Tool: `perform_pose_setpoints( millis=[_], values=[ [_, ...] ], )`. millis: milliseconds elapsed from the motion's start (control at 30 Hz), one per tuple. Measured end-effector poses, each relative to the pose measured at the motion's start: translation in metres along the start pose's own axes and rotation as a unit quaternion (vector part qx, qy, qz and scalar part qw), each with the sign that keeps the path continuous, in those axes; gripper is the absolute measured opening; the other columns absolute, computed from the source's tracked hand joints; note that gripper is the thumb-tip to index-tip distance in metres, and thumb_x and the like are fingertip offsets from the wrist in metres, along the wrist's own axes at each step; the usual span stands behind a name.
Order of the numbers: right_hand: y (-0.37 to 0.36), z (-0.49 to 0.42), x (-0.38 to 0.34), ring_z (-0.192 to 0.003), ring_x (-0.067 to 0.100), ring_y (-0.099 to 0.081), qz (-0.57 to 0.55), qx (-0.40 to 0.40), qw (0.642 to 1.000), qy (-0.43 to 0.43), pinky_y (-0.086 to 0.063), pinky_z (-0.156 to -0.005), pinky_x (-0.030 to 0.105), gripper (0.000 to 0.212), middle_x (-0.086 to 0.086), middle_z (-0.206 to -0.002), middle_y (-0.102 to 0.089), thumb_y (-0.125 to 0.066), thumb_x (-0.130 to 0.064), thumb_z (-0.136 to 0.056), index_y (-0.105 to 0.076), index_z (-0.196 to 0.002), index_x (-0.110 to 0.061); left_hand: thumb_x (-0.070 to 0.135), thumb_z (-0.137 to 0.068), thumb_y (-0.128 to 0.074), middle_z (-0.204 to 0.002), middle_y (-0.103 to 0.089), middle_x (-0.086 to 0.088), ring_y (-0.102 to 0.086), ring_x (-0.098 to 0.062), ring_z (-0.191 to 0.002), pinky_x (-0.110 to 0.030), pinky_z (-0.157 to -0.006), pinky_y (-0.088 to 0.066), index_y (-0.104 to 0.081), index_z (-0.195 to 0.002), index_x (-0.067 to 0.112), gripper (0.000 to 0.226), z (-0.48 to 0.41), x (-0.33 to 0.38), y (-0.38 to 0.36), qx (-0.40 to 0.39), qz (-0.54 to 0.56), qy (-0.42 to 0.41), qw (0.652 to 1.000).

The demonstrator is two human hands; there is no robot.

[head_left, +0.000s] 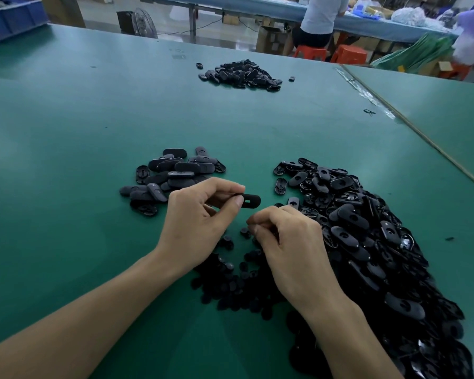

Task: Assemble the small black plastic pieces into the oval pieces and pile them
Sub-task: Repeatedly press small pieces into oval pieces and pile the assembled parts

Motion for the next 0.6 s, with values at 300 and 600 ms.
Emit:
perform_pose_setpoints(
  millis=[300, 600],
  values=[
    [-0.0019, -0.0001, 0.0043, -0.087, 0.01, -0.061, 0.016, -0.001, 1.0, -0.001, -0.056, -0.078, 0.037, 0.012, -0.009, -0.097, -0.06, -0.066, -0.017, -0.096, -0.077, -0.1, -0.022, 0.006, -0.087, -0.074, -0.082, -0.074, 0.018, -0.07, -0.006, -0.071, -0.019, -0.066, -0.055, -0.074, -0.092, 0.029, 0.024, 0.0, -0.0022, -0.0021, -0.009, 0.007, 0.01, 1.0],
    [-0.0009, 0.0003, -0.0007, -0.087, 0.011, -0.061, 0.022, 0.01, 1.0, 0.015, -0.054, -0.079, 0.036, 0.011, -0.01, -0.091, -0.065, -0.068, -0.018, -0.093, -0.078, -0.096, -0.023, 0.004, -0.089, -0.073, -0.081, -0.075, 0.01, -0.073, -0.011, -0.064, -0.034, -0.062, -0.06, -0.072, -0.09, 0.03, 0.026, 0.0023, -0.0036, -0.0039, -0.016, 0.031, 0.027, 0.999]
  ],
)
Point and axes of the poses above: each hand's wrist, its own z-axis away from the middle knuckle, its own y-axis out of the back of the hand, x = y × z, the point moved 9 cm from there along -z, towards the middle knuckle
